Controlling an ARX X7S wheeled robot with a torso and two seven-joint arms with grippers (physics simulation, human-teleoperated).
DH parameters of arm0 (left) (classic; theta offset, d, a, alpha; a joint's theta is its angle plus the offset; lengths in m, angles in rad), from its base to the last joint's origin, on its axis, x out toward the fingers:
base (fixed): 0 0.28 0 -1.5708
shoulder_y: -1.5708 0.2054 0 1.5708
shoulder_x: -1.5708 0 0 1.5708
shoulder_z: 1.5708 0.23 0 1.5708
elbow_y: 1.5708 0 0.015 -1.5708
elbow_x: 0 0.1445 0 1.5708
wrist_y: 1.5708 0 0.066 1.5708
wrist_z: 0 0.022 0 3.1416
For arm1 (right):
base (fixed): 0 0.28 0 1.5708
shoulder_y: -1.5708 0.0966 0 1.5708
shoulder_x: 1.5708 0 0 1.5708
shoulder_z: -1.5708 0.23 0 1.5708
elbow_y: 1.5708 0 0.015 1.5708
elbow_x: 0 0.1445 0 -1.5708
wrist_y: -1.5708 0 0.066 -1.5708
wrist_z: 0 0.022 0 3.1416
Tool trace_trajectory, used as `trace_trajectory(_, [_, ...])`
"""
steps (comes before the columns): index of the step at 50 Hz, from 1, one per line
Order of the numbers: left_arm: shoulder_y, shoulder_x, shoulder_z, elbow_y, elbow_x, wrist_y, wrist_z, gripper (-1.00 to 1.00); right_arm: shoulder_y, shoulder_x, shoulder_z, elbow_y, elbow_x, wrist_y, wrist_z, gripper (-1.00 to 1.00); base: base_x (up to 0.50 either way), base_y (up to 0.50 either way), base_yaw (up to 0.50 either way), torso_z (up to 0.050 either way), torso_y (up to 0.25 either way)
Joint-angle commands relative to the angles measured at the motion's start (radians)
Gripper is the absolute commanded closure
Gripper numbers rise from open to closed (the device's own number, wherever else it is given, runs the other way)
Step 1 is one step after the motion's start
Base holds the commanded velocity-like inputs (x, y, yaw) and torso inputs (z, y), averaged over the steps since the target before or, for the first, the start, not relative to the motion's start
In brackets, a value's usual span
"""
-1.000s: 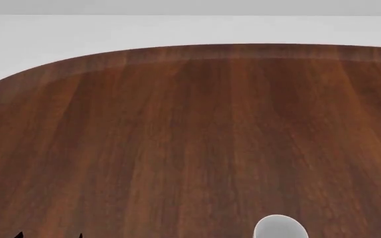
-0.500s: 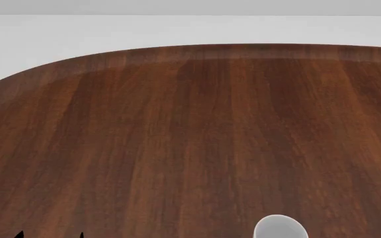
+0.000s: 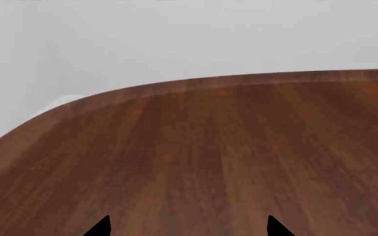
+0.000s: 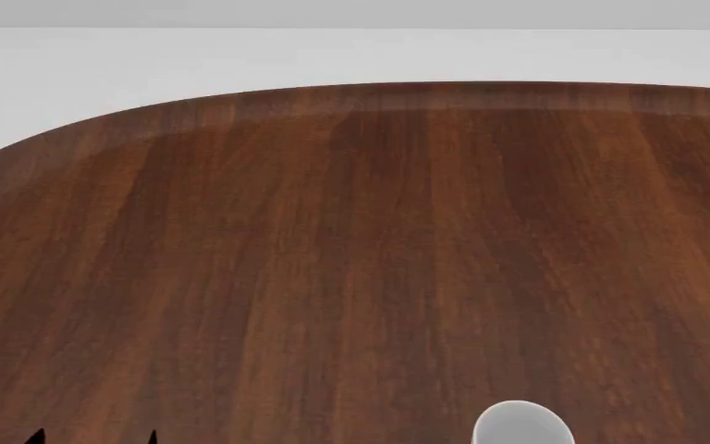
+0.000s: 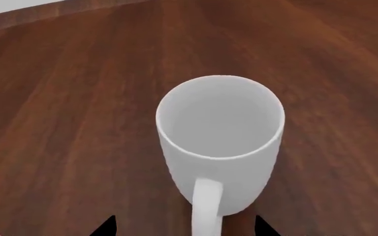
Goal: Put the white mug on the plate.
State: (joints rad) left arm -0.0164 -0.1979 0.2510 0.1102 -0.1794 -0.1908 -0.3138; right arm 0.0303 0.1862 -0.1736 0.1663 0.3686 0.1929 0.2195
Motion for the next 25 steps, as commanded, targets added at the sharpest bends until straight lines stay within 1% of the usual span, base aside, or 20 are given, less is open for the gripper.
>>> trace_trajectory(1, [-0.003,-0.005,0.006,0.020,-0.006,-0.009,-0.007,-1.00,0.026,-0.007,-0.010,0.068,-0.001,-0.024,-0.015,-1.00,0.00,0.00,0.00,0.000,0.000])
trace_trajectory(15, [-0.007,-0.009,0.014,0.011,-0.005,0.002,-0.013,-1.00,0.052,-0.018,-0.014,0.166,0.008,-0.063,-0.043,-1.00,0.00,0.00,0.00,0.000,0.000])
trace_trajectory(25, [-0.007,-0.012,0.019,0.014,-0.008,0.000,-0.019,-1.00,0.058,-0.019,-0.010,0.193,0.017,-0.074,-0.042,-1.00,0.00,0.00,0.00,0.000,0.000])
